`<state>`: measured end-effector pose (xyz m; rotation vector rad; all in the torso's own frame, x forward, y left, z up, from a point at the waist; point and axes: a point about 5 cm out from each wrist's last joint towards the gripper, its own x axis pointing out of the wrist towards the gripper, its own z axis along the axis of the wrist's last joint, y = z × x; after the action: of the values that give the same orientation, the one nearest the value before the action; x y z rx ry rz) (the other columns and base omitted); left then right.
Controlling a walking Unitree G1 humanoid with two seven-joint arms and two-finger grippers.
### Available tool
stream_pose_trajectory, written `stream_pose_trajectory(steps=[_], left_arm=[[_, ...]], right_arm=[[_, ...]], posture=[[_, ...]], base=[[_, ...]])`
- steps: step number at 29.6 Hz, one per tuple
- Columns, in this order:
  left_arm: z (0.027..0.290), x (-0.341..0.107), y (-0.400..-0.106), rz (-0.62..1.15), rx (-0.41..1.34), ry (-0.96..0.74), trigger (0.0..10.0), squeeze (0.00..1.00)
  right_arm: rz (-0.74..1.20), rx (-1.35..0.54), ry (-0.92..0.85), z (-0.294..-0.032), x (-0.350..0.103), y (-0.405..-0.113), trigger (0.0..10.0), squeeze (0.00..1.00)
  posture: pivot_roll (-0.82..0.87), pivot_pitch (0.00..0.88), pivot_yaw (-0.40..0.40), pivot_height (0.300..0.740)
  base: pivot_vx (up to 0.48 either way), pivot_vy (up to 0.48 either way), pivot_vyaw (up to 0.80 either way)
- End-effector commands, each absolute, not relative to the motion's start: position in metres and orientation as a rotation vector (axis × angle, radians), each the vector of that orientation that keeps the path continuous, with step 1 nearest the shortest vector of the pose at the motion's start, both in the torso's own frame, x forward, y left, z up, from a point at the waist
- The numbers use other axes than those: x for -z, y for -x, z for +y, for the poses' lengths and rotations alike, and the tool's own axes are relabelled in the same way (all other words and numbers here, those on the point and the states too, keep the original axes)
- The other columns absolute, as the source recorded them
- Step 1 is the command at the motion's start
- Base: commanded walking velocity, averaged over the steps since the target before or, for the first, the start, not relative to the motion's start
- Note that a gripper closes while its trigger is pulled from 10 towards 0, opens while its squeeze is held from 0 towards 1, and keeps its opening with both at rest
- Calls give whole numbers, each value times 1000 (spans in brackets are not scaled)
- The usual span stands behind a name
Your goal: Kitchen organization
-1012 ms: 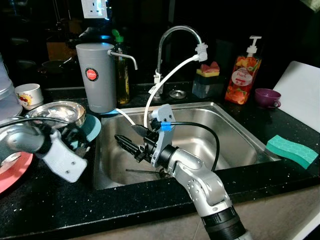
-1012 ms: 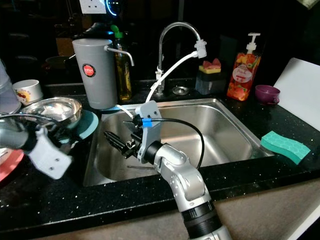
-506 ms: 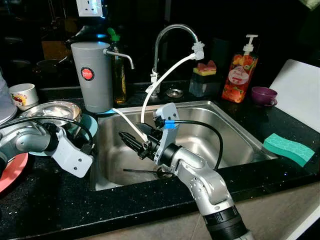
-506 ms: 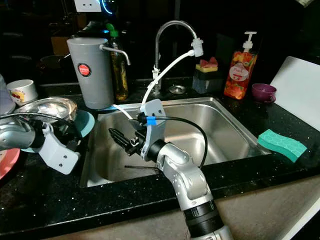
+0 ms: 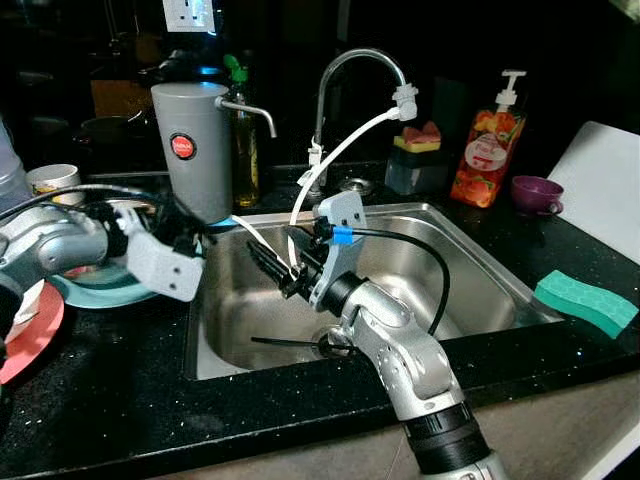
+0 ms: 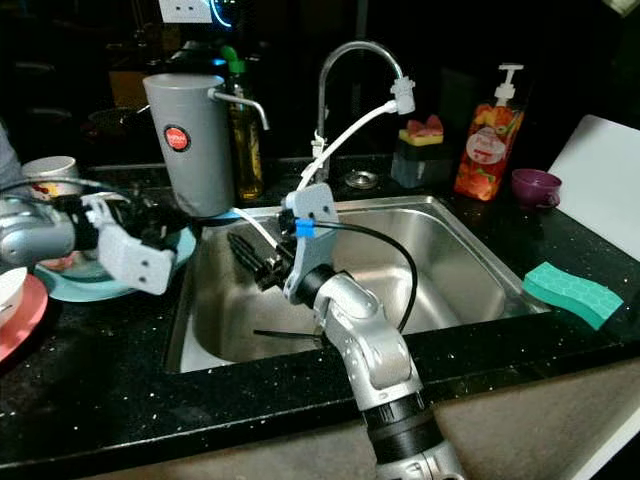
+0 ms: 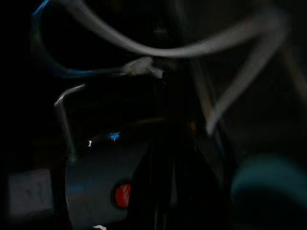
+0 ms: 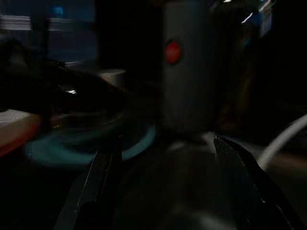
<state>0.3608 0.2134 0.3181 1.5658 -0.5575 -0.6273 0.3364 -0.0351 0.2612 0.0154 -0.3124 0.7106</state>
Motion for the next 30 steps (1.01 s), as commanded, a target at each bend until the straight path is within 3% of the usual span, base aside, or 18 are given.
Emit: stream_pose_trajectory(steps=[1,5,13,24,25,26,30], left_arm=[[213,-322,-365,-528,615,-1415,10000,0],[207,-324,-368,-523,619,-1323,10000,0],[190,-377,-378,-506,670,-696,10000,0],[183,-398,-350,-371,1058,-441,10000,0],[183,-398,-350,-371,1058,-441,10000,0],[178,-395,-338,-333,1209,-345,10000,0],[174,-391,-329,-312,1298,-290,10000,0]], right_arm=[[-396,-685,41,-35,-271,-335,10000,0],[-429,-665,58,-37,-275,-335,10000,0],[-547,-621,256,-40,-278,-333,10000,0],[-391,-821,192,-33,-255,-329,10000,0],[-391,-821,192,-33,-255,-329,10000,0],[-388,-800,152,-32,-259,-333,10000,0],[-395,-708,122,-35,-267,-343,10000,0]], posture=[[127,53,-49,740],[127,53,-49,740],[113,54,-40,740],[122,56,-35,740],[122,56,-35,740],[121,55,-37,740],[118,54,-38,740]], base=[[0,0,0],[0,0,0],[0,0,0],[0,0,0],[0,0,0],[0,0,0],[0,0,0]])
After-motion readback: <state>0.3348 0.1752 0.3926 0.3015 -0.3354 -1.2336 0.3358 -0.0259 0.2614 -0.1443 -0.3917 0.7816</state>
